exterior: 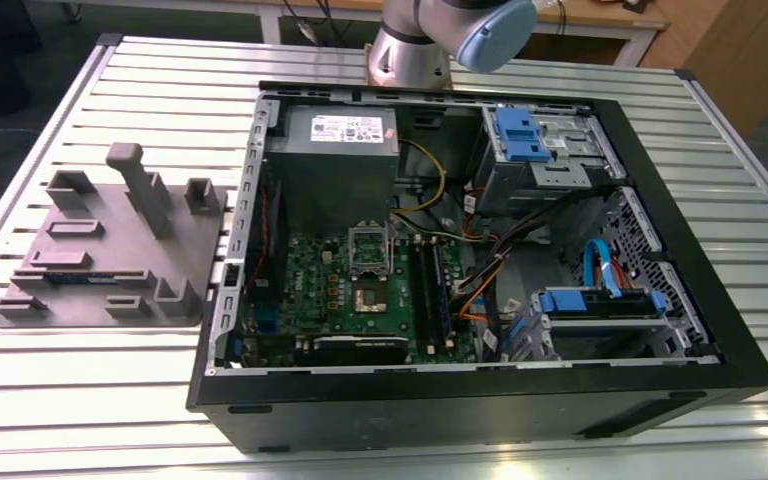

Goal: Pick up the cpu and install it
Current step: 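Pick up the cpu and move it towards the insertion slot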

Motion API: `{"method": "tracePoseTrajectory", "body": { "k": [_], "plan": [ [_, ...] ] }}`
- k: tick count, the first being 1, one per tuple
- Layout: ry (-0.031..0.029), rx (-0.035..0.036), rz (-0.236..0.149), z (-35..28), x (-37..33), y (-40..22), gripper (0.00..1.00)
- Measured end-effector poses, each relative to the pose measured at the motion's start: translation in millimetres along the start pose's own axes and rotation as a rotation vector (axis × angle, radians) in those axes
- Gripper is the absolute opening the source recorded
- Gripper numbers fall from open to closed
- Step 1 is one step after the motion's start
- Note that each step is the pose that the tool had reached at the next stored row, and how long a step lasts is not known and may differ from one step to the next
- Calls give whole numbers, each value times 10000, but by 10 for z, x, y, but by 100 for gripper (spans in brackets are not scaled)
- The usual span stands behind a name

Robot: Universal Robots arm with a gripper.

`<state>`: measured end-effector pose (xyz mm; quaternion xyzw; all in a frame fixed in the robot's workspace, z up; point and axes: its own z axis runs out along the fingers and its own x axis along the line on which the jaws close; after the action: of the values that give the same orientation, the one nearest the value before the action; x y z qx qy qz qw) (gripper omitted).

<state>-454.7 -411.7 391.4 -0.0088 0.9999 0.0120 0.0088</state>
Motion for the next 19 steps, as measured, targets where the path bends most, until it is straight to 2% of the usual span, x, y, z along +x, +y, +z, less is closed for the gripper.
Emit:
{"method": "tracePoseTrajectory", "body": {
  "k": [2,6,19],
  "plan": [
    [0,6,-1,-38,-1,1,47],
    [0,7,0,-54,-1,1,47],
    [0,7,-1,-54,-22,1,47]
  ]
}}
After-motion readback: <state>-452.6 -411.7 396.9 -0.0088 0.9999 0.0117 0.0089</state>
